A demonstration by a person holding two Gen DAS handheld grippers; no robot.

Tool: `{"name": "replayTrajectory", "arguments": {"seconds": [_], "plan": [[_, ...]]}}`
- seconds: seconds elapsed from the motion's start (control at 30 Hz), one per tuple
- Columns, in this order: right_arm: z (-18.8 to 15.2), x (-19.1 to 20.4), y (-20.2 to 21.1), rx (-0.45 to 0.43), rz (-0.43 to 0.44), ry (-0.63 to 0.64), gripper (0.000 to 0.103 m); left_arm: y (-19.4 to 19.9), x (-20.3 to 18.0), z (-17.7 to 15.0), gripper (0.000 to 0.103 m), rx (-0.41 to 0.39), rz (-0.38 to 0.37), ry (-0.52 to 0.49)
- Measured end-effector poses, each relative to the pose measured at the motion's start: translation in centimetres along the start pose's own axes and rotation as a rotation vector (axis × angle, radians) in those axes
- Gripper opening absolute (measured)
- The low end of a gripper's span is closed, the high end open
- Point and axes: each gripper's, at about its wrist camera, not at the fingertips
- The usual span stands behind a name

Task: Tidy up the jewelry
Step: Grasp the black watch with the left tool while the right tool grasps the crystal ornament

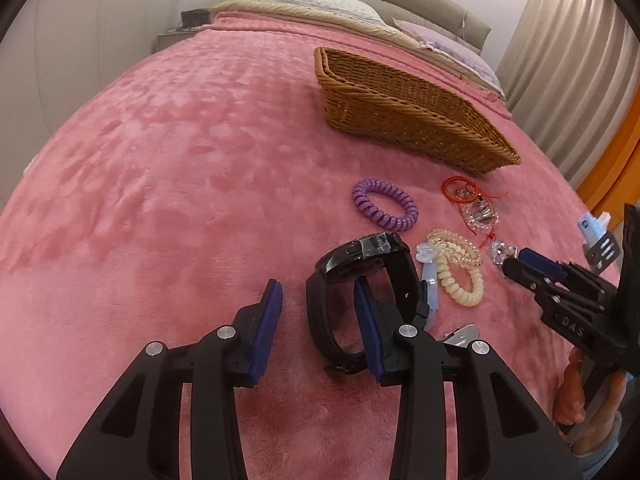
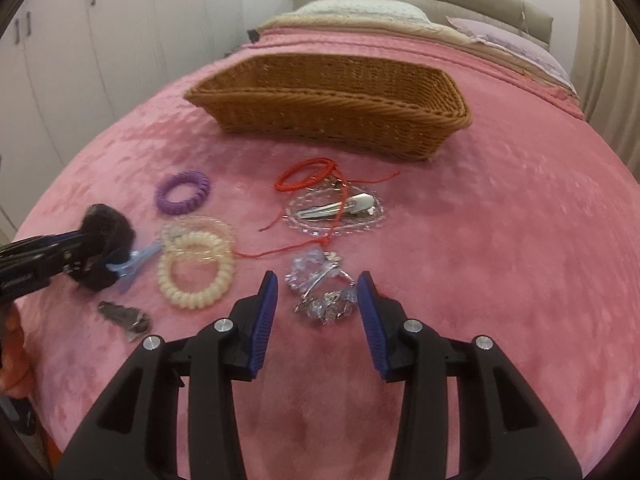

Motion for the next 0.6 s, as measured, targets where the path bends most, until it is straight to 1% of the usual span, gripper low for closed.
{"name": "replayTrajectory", "arguments": {"seconds": [0.03, 0.07, 0.1, 0.17, 0.23, 0.27, 0.3, 0.43, 0.6], "plan": [[0.2, 0.0, -0.4, 0.013, -0.001, -0.004, 0.026, 0.0, -0.2, 0.0, 0.035, 0.0, 0.01, -0.007], [0.3, -0.1, -0.7, 0.025, 0.004, -0.006, 0.02, -0.1, -0.3, 0.0, 0.035, -0.001, 0.022, -0.015], [0.3, -0.2, -0.7, 0.026, 0.005, -0.007, 0.019, -0.1, -0.5, -0.1, 0.033, -0.005, 0.041, -0.023], [0.2, -0.1, -0.5, 0.012, 0.002, -0.001, 0.013, -0.1, -0.6, -0.2, 0.019, -0.01, 0.07, -0.032], [0.0, 0.1, 0.0, -0.006, -0.001, 0.004, 0.012, -0.1, -0.6, -0.3, 0.01, -0.015, 0.065, -0.033], [0.0, 0.2, 0.2, -0.014, 0.001, 0.005, 0.008, 0.0, -0.6, -0.4, 0.01, -0.019, 0.062, -0.03], [-0.1, 0.1, 0.5, -0.023, 0.007, 0.005, 0.007, 0.1, -0.5, -0.4, 0.01, -0.024, 0.058, -0.026], [-0.2, 0.2, 2.2, -0.068, 0.025, 0.016, 0.007, 0.7, -0.3, -0.6, 0.01, -0.058, 0.04, -0.015], [0.1, 0.6, 4.3, -0.11, 0.032, 0.041, 0.007, 2.4, -0.6, -0.3, 0.01, -0.12, 0.006, -0.004]]}}
Point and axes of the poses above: each gripper's, at about its wrist camera, not at the fingertips, and y roughly against the way its jaws point, x to its left, z to its top, and after that the axes turned 4 degrees about z, right-handed
